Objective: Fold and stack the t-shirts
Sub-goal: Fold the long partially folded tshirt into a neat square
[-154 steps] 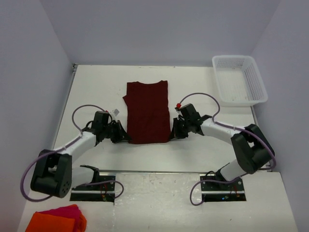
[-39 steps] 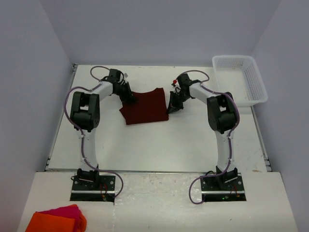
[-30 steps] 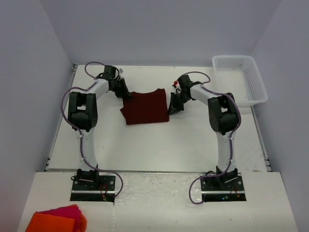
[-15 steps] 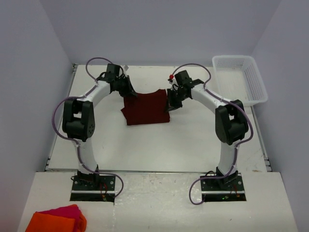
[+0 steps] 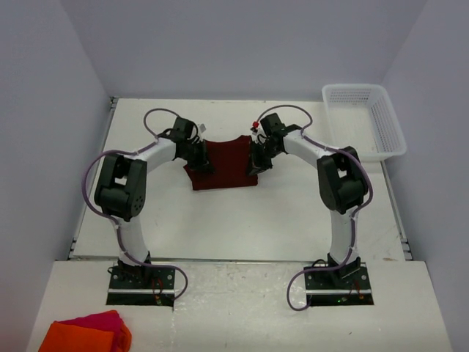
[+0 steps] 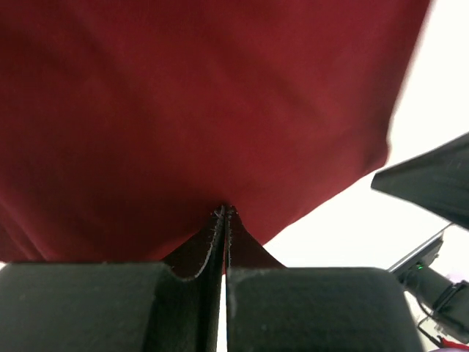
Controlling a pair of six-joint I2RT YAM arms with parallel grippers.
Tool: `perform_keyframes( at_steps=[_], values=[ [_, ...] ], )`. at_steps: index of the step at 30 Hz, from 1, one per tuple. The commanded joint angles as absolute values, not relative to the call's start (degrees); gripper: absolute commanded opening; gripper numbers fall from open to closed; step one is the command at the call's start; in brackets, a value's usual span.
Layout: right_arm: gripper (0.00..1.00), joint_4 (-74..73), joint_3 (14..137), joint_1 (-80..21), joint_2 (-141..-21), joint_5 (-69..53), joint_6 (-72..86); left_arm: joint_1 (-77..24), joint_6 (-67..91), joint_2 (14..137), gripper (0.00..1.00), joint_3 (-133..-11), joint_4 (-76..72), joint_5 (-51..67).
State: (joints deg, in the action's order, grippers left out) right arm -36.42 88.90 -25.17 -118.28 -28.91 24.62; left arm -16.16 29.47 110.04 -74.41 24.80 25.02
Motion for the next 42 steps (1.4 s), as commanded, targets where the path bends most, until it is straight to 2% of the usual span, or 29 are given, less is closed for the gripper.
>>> perform_keyframes(
  at_steps=[1, 8, 19, 28, 33, 34, 35, 36, 37, 40, 42],
  values=[
    [0.00, -36.5, 90.3, -25.1, -120.8, -29.8, 25.9, -16.3, 29.4, 108.3, 0.00, -71.8, 26.2, 22.2],
    [0.00, -36.5, 87.7, -25.1, -121.9, -28.0, 27.2, -16.1, 30.0, 105.9, 0.00, -66.6, 30.8, 13.3],
    [0.00, -30.6, 74.6, -25.1, -117.8, -26.5, 29.1, -16.2, 29.9, 104.0, 0.00, -64.7, 31.9, 13.3],
    [0.00, -30.8, 66.9, -27.0, -100.5, -24.0, 28.5, -16.7, 30.5, 97.1, 0.00, -59.0, 30.9, 14.1],
    [0.00, -34.7, 69.7, -28.0, -93.4, -24.0, 26.2, -17.3, 30.7, 87.5, 0.00, -58.7, 31.6, 13.4],
    [0.00, -34.9, 71.3, -28.0, -93.3, -24.9, 25.6, -17.2, 30.1, 86.3, 0.03, -59.8, 32.9, 12.3],
    [0.00, -35.0, 72.3, -28.0, -93.6, -25.1, 25.1, -17.2, 29.7, 84.5, 0.20, -60.5, 33.0, 11.6],
    [0.02, -35.3, 73.8, -28.1, -95.5, -25.2, 23.9, -17.2, 29.6, 83.9, 0.33, -61.2, 33.6, 8.7],
    [0.03, -36.6, 77.5, -28.1, -96.9, -25.8, 23.3, -17.1, 29.4, 83.7, 0.39, -63.2, 34.8, 6.9],
    [0.00, -40.1, 86.2, -28.0, -104.8, -26.2, 22.2, -16.2, 28.7, 85.2, 0.40, -67.7, 38.0, 4.4],
    [0.00, -40.5, 89.6, -28.0, -108.3, -27.6, 22.1, -15.0, 28.2, 87.9, 0.36, -69.0, 39.0, 7.8]
  ],
)
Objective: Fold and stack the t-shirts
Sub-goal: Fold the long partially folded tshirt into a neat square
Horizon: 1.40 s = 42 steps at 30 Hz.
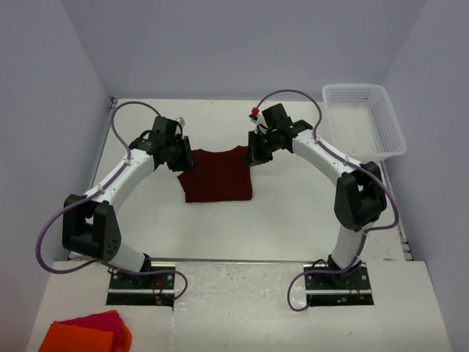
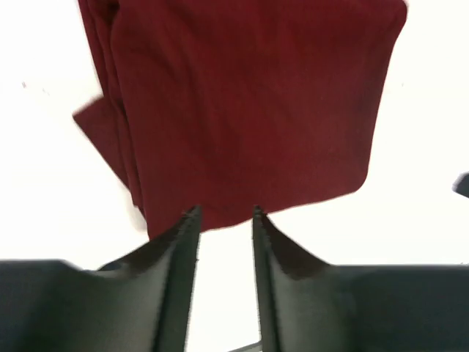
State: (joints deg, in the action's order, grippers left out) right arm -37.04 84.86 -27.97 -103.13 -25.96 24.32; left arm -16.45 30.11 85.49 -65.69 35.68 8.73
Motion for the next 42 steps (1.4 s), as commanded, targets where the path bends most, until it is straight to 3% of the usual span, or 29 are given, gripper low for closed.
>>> perform_keyframes(
  at_steps=[1, 2, 3, 4, 10, 18, 36, 39, 40, 42],
  values=[
    [0.00, -40.3, 91.8, -28.1, -109.6, -27.9, 22.4, -14.0, 27.7, 88.8, 0.32, -69.2, 38.8, 9.4],
    [0.00, -39.8, 92.7, -28.1, -112.1, -30.0, 22.6, -13.5, 27.7, 90.0, 0.14, -69.1, 38.6, 10.5],
    [0.00, -39.6, 94.3, -28.0, -113.4, -31.5, 22.8, -13.2, 27.8, 90.4, 0.02, -68.7, 38.1, 12.9],
    [0.00, -39.0, 95.1, -28.0, -114.6, -32.9, 22.9, -13.0, 27.7, 90.8, 0.00, -67.9, 36.6, 14.1],
    [0.00, -37.4, 98.9, -27.9, -122.7, -38.9, 25.0, -13.0, 27.7, 95.8, 0.00, -66.7, 31.6, 20.5],
    [0.00, -38.4, 96.6, -26.8, -127.1, -34.3, 29.0, -13.3, 28.1, 102.6, 0.00, -66.4, 29.7, 21.3],
    [0.00, -32.3, 77.9, -24.3, -118.1, -29.4, 28.6, -13.6, 26.0, 94.0, 0.00, -65.3, 33.6, 7.2],
    [0.00, -32.5, 78.6, -24.3, -117.4, -30.1, 28.0, -13.4, 25.4, 94.9, 0.16, -67.5, 35.9, 5.5],
    [0.00, -32.5, 78.7, -24.3, -117.1, -31.0, 27.6, -13.3, 25.2, 95.6, 0.32, -67.8, 36.0, 6.1],
    [0.00, -32.3, 78.6, -24.3, -115.8, -31.6, 26.8, -12.6, 25.0, 96.0, 0.53, -67.7, 35.2, 10.1]
  ],
)
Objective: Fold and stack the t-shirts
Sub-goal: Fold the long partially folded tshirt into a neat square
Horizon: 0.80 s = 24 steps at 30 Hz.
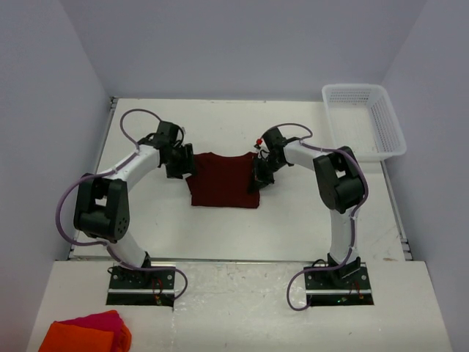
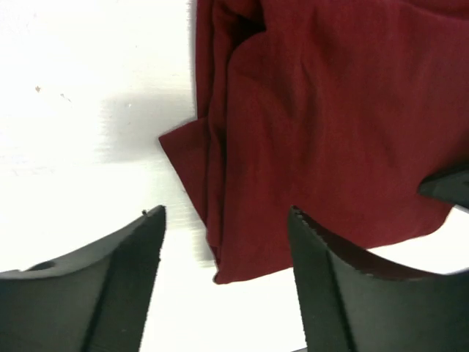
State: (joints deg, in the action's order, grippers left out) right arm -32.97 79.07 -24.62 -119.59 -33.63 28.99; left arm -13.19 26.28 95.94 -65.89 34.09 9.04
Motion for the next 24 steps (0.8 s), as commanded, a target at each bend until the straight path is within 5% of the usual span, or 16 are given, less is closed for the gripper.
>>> perform_keyframes(
  at_steps=[1, 4, 24],
  values=[
    [0.00, -32.5, 78.7, -24.3, -115.4, -30.9, 26.5, -12.3, 25.0, 96.1, 0.73, -67.5, 34.9, 11.2],
    [0.00, -33.3, 79.1, -24.3, -114.9, -30.5, 25.4, -10.2, 24.7, 95.9, 1.00, -66.4, 33.6, 16.1],
    [0.00, -31.6, 80.6, -24.3, -119.8, -33.3, 28.5, -3.3, 24.1, 102.9, 0.89, -61.4, 25.3, 29.2]
  ],
)
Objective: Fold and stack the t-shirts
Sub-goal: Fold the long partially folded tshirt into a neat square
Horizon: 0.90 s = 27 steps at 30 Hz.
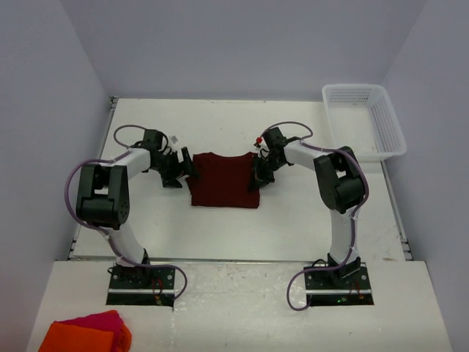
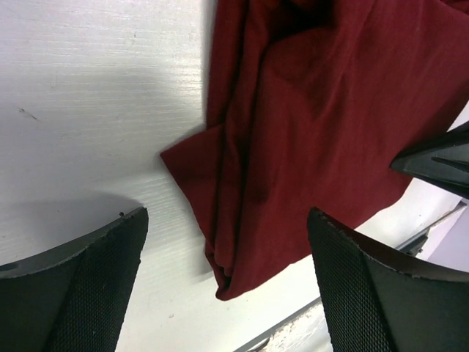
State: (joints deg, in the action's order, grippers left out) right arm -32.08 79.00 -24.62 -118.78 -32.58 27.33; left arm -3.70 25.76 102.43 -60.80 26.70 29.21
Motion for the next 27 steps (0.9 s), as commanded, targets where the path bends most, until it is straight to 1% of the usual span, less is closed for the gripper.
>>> perform_keyframes(
  at_steps=[1, 4, 9, 17, 22, 27],
  values=[
    [0.00, -31.6, 80.4, -24.3, -119.8, -33.5, 28.4, -3.3, 23.7, 102.7, 0.89, -62.1, 26.8, 25.3],
    [0.00, -31.5, 80.3, -24.3, -119.9, -33.3, 28.6, -3.3, 23.6, 101.9, 0.89, -63.2, 28.6, 19.2],
    [0.00, -31.6, 80.5, -24.3, -120.3, -33.5, 28.8, -3.3, 23.5, 102.1, 0.90, -63.5, 28.9, 18.8],
    [0.00, -31.6, 79.8, -24.3, -120.6, -33.2, 28.7, -2.8, 22.6, 100.9, 0.93, -64.5, 30.4, 14.9],
    [0.00, -31.2, 79.6, -24.3, -120.4, -33.3, 28.7, -2.7, 22.6, 102.4, 0.93, -63.9, 29.2, 18.4],
    [0.00, -30.9, 79.2, -24.3, -119.4, -33.5, 28.9, -3.2, 25.1, 106.9, 0.93, -61.7, 24.4, 27.8]
  ],
)
